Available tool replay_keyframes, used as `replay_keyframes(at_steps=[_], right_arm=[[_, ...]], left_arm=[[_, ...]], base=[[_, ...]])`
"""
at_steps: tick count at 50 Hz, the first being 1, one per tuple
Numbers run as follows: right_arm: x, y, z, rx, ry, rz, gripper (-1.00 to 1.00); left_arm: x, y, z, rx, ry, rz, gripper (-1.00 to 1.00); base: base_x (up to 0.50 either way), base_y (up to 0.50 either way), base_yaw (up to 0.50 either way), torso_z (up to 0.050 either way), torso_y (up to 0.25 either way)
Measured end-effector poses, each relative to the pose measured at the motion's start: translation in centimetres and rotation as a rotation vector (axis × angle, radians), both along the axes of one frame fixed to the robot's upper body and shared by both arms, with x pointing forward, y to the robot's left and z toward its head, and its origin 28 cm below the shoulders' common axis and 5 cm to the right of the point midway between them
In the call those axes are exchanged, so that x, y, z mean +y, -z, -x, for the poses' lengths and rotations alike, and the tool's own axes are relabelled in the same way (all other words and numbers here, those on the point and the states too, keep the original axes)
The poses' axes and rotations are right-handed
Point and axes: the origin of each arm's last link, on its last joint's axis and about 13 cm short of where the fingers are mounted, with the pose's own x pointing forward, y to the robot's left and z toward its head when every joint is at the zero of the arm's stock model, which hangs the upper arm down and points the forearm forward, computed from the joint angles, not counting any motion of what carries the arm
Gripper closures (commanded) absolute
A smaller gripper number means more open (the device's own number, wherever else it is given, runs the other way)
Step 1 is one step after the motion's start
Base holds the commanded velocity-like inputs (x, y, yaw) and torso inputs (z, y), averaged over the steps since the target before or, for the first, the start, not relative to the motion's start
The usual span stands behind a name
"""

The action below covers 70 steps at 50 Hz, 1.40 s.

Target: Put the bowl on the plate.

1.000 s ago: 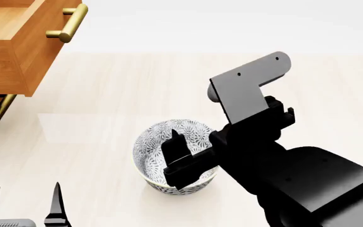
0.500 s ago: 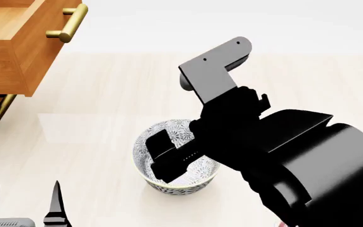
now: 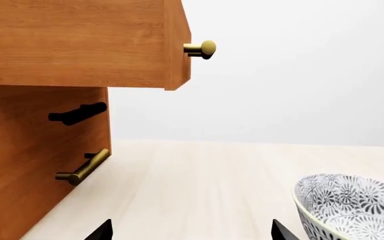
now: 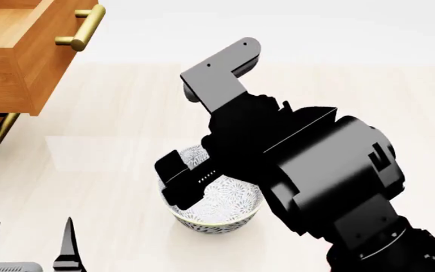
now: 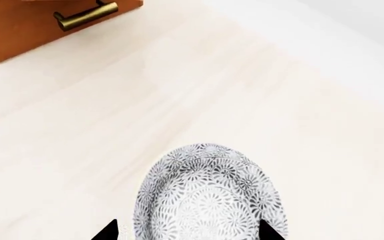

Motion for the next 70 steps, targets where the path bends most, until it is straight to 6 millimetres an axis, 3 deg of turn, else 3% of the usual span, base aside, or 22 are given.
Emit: replay_keyframes(at_steps=[70], right_arm=[[3.5,4.8,-3.6,0.164,-0.107,0.146,-1.00]], left_arm=[[-0.2,-0.2,0.2,-0.005,0.008,-0.004,-1.00]], base=[[0.00,0.00,0.00,0.000,0.000]])
